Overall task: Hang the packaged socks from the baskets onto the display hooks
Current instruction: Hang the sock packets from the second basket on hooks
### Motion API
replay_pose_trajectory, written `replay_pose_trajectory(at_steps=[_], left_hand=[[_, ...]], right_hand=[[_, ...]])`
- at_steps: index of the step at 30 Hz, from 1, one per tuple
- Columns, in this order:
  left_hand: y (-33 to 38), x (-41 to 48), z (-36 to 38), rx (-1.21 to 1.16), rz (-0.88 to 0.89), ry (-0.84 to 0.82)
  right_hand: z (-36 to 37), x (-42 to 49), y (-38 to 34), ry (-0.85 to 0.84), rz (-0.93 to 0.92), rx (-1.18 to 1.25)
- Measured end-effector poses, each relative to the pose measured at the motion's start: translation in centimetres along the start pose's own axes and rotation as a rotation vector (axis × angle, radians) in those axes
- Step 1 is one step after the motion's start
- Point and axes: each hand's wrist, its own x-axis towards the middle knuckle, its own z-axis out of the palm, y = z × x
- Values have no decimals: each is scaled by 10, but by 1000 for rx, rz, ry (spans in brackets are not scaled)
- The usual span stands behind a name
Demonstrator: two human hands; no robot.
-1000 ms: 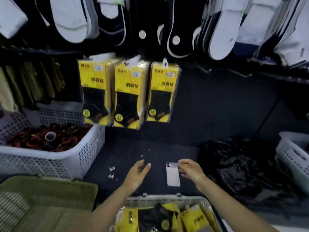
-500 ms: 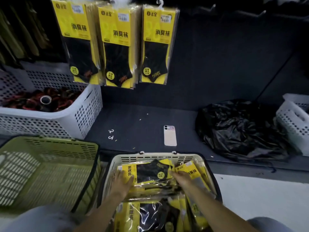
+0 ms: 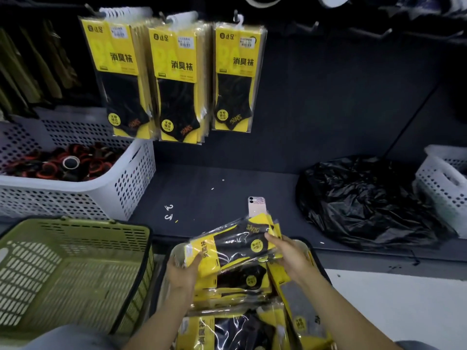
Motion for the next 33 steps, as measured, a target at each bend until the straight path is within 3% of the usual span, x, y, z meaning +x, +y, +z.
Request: replay_pose_trajectory(at_steps=[6, 9, 11, 13, 18, 24, 27, 33], left_hand=[[56, -31, 15, -228, -103, -80], [82, -55, 22, -458, -199, -419], [97, -68, 29, -502, -96, -629], [111, -78, 36, -480, 35, -723], [142, -84, 35, -432, 118, -654], [180, -87, 12, -136, 456, -540], [192, -90, 9, -26, 558, -514], [201, -92, 8, 41, 636, -531]], right_hand=[[-14, -16, -42, 5, -136, 271], [-8, -31, -57, -57, -204, 430], [0, -42, -64, -126, -251, 467], [9, -53, -68, -175, -280, 462], [23, -67, -72, -238, -348, 278], [24, -73, -128, 7, -636, 4], [37, -80, -155, -34, -799, -93], [66, -83, -178, -114, -887, -68]])
